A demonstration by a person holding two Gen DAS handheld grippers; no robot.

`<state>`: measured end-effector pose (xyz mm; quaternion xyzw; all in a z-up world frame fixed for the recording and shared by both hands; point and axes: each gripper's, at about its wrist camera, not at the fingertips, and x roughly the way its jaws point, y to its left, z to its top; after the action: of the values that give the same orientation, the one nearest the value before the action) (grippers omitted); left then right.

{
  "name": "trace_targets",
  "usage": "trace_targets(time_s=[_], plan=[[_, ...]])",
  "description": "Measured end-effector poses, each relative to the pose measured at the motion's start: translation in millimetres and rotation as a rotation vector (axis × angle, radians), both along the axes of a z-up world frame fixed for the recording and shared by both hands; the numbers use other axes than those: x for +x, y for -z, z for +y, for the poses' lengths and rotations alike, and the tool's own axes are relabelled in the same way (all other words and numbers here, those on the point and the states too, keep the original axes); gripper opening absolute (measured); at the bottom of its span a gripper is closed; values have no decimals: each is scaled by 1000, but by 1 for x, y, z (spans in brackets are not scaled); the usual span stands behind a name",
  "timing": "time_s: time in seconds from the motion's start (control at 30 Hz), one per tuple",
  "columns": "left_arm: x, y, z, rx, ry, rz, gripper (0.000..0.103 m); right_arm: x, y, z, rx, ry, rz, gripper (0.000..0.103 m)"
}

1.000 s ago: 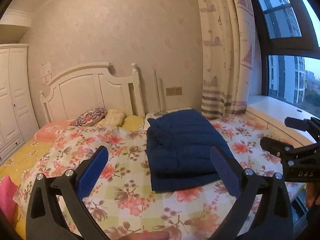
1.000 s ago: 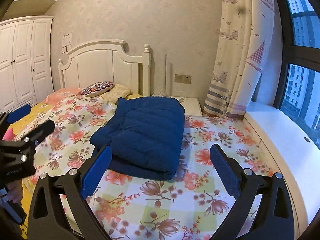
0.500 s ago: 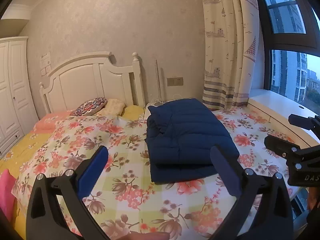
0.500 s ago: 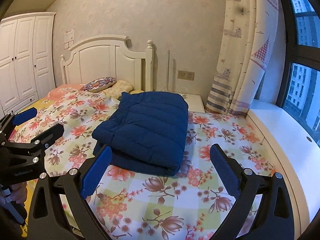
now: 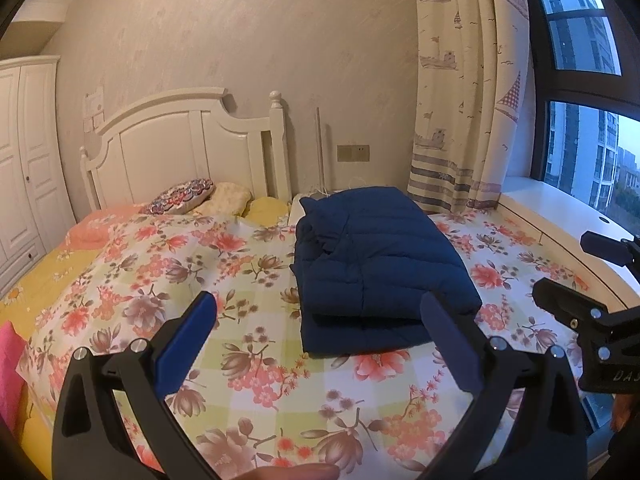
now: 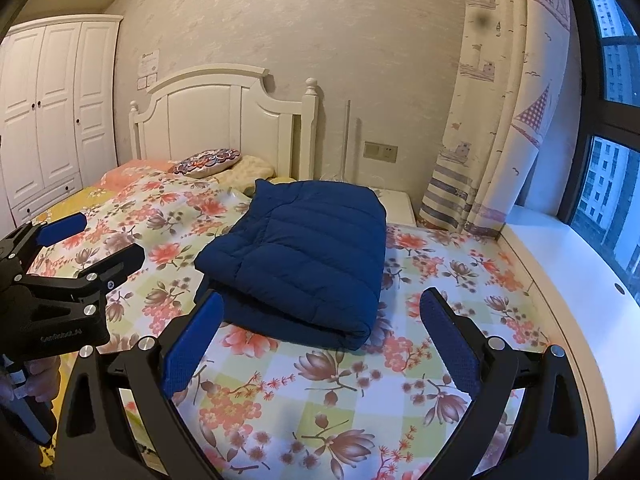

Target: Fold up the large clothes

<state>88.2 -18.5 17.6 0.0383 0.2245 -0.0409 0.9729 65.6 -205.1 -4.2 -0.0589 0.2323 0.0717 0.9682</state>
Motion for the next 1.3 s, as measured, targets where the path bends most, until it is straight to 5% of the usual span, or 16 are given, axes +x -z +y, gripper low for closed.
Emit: trace_targets(time_s=[1.3], plan=[[4,8,8,-18,-6,33,101,1,2,2,-14,-15,9,95]])
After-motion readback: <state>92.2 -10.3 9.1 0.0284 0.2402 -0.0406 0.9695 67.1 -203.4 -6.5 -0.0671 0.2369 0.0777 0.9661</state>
